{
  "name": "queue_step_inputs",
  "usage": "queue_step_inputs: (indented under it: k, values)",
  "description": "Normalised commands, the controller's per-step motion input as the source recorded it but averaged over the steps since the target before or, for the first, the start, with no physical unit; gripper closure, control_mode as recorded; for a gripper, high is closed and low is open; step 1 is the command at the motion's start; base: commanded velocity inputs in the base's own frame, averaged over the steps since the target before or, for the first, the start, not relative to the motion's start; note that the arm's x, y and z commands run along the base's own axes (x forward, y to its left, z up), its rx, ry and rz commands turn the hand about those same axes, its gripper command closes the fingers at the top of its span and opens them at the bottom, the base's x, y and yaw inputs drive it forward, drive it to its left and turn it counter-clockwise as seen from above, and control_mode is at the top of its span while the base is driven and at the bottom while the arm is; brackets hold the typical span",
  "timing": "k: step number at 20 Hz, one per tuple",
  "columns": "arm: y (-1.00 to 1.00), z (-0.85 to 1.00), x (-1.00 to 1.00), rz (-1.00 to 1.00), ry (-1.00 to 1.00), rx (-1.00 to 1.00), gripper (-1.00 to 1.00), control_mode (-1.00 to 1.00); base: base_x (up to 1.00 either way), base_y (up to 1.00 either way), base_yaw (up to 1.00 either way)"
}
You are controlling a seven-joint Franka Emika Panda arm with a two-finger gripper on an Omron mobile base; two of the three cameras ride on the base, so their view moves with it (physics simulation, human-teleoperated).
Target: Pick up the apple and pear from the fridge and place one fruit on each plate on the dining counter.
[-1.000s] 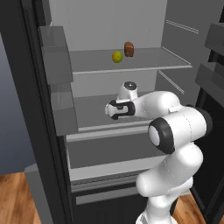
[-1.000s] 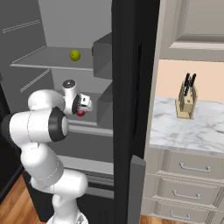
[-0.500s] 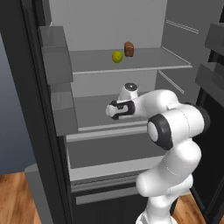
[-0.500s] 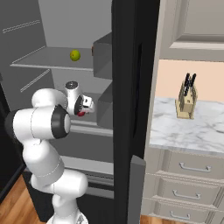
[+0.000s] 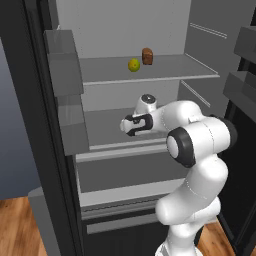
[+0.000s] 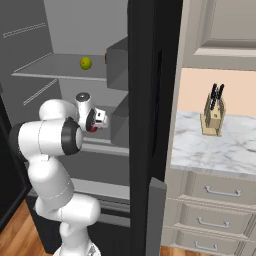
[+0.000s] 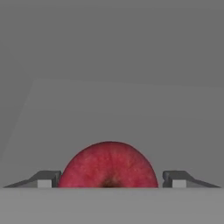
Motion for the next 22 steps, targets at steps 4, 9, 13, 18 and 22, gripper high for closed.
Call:
queue_step_inputs:
  k: [4,9,13,18,22]
  values:
    - [0.00,0.00,0.00,0.00,0.00,0.00,1.00,-1.00,0.00,0.00,0.00]
    - [0.00,0.02,-0.58,0.00,-0.08,0.00,1.00,-1.00,0.00,0.00,0.00]
    - [0.00,0.44,-0.99,0.00,-0.16,0.01,1.00,-1.00,0.00,0.00,0.00]
    - [-0.01,0.91,-0.94,0.00,0.00,0.02,1.00,-1.00,0.00,0.00,0.00]
    - [-0.21,0.80,-1.00,0.00,0.09,0.04,1.00,-1.00,0.00,0.00,0.00]
